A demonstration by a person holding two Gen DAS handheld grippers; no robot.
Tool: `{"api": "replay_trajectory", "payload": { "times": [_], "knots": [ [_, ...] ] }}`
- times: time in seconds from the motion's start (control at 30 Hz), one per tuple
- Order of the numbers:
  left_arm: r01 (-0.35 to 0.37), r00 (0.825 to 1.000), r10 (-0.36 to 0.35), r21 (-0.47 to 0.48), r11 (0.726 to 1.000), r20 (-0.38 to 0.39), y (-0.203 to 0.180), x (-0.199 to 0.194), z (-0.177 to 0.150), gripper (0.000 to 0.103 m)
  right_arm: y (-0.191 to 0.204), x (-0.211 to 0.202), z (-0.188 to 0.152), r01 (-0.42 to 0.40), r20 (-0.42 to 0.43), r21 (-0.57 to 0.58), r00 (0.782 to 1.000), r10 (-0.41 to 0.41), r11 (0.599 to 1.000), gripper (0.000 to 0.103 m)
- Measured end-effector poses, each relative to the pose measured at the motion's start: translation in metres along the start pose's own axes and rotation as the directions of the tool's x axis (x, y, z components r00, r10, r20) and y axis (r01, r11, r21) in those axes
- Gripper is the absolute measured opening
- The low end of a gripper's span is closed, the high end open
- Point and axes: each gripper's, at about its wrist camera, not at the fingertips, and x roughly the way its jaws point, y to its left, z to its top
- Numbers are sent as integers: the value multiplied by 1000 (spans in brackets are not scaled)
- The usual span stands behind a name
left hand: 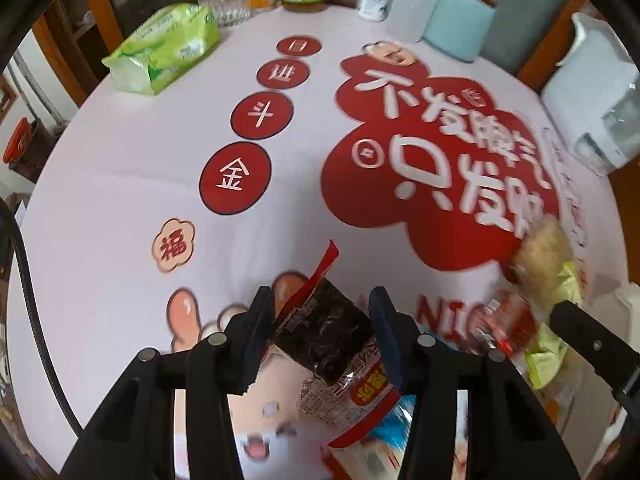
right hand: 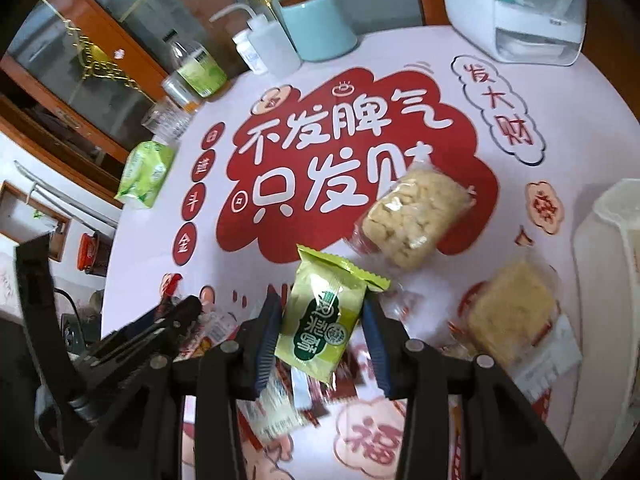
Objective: Organize snacks
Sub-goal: 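Grasp the dark jerky bag with the left tool while the right grasps the green-and-yellow pack, then carry both snacks over the white tray and open both tools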
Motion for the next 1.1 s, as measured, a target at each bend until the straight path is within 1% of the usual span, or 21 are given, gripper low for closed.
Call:
{"api": "replay_trajectory", "payload": {
  "times": [0.17, 0.23, 0.33, 0.43, 0.57, 0.73, 0.83, 1.0, 1.1],
  "knots": [
    [30, 997, -34, 55, 998, 67, -16, -55, -22, 47, -15, -40, -22, -18, 57, -39, 998, 21, 999, 41],
    [41, 995, -49, 84, 996, 91, -24, -78, -34, 47, -27, -58, -31, -20, 80, -44, 997, 24, 999, 41],
    [64, 990, -79, 134, 989, 116, -43, -108, -49, 47, -48, -86, -44, -21, 114, -38, 993, 25, 999, 41],
    [87, 984, -113, 188, 978, 136, -72, -132, -65, 48, -75, -115, -58, -14, 148, -22, 989, 17, 1000, 41],
    [121, 973, -167, 267, 956, 157, -122, -160, -82, 48, -110, -152, -70, 16, 203, -8, 979, -14, 1000, 41],
    [153, 954, -235, 370, 916, 187, -194, -189, -98, 48, -159, -197, -81, 71, 274, 20, 959, -74, 997, 41],
    [181, 942, -278, 413, 892, 187, -235, -199, -107, 48, -189, -220, -85, 103, 305, 43, 946, -111, 994, 41],
    [207, 925, -329, 474, 856, 189, -303, -210, -115, 48, -225, -246, -88, 146, 339, 68, 927, -160, 987, 41],
    [216, 913, -356, 505, 836, 199, -340, -217, -115, 48, -240, -255, -89, 159, 349, 72, 921, -175, 985, 41]
  ]
}}
